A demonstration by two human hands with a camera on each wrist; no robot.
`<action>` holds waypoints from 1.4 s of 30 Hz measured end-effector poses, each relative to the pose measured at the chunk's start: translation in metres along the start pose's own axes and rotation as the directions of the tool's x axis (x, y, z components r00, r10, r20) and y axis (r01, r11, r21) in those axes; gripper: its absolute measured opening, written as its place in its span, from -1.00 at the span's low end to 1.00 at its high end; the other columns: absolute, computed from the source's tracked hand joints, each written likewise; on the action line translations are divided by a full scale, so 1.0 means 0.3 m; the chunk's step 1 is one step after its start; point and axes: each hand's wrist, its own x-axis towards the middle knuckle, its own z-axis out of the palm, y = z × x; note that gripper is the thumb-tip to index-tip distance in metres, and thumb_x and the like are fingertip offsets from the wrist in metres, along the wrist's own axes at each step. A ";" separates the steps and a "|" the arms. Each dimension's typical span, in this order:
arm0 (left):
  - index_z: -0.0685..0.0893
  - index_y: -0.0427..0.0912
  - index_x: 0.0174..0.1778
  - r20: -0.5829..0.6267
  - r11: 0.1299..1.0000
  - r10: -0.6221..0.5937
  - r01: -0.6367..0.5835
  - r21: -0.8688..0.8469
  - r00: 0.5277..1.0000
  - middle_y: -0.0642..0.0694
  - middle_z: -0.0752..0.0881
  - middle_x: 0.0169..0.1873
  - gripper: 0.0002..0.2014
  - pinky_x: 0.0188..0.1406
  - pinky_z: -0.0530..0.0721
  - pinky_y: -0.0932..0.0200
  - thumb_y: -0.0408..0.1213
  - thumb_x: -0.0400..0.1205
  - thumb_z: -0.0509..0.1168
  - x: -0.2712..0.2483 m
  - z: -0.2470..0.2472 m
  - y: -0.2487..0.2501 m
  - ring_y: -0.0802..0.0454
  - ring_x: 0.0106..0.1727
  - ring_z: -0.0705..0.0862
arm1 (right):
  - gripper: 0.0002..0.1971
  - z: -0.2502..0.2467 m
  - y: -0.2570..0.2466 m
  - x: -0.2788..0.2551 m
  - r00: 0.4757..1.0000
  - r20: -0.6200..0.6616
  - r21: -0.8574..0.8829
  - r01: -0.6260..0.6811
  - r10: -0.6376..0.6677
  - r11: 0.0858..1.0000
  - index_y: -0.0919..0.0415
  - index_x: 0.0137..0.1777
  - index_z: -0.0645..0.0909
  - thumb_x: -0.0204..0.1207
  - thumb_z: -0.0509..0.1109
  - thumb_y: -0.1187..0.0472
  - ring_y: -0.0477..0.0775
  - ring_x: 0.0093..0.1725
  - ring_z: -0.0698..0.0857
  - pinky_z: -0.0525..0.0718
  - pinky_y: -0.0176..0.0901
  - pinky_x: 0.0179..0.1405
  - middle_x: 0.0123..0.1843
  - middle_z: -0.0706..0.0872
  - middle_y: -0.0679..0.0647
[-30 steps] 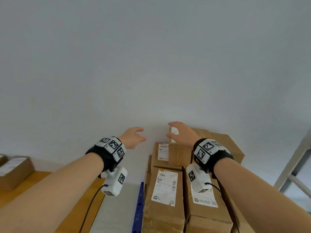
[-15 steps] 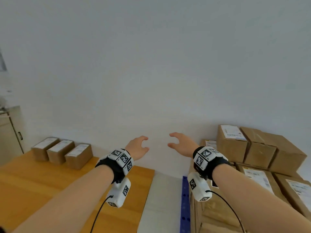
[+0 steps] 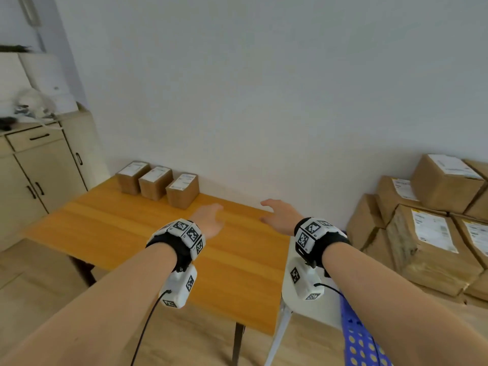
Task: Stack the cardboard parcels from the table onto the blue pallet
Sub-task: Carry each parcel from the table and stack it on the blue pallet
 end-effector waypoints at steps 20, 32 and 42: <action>0.24 -0.09 0.61 0.149 0.980 -0.196 0.192 0.041 0.969 -0.11 0.38 0.54 -0.49 0.20 0.63 0.08 -0.17 0.72 0.15 0.176 0.006 -0.589 -0.08 0.27 0.61 | -0.47 0.493 -0.261 0.481 0.965 0.262 -0.005 0.008 -0.007 1.000 0.17 0.62 0.23 0.70 0.17 0.03 0.10 0.62 0.24 0.24 -0.08 0.53 0.66 0.22 0.07; 0.28 -0.11 0.58 0.214 0.960 -0.256 0.275 -0.061 0.943 -0.17 0.40 0.50 -0.51 0.08 0.61 0.15 -0.22 0.71 0.17 0.557 -0.117 -0.885 -0.08 0.25 0.61 | -0.49 0.635 -0.370 0.915 0.952 0.284 0.128 -0.156 0.114 0.980 0.12 0.59 0.28 0.68 0.20 0.02 0.11 0.57 0.33 0.33 -0.08 0.47 0.62 0.30 0.06; 0.31 -0.12 0.56 0.262 0.957 -0.230 0.267 -0.116 0.937 -0.17 0.41 0.51 -0.51 0.27 0.56 0.10 -0.26 0.68 0.21 0.824 -0.189 -1.117 -0.09 0.39 0.52 | -0.50 0.739 -0.476 1.152 0.926 0.268 0.212 -0.324 0.264 0.922 0.11 0.58 0.28 0.68 0.19 0.02 0.13 0.53 0.40 0.42 -0.07 0.38 0.60 0.34 0.10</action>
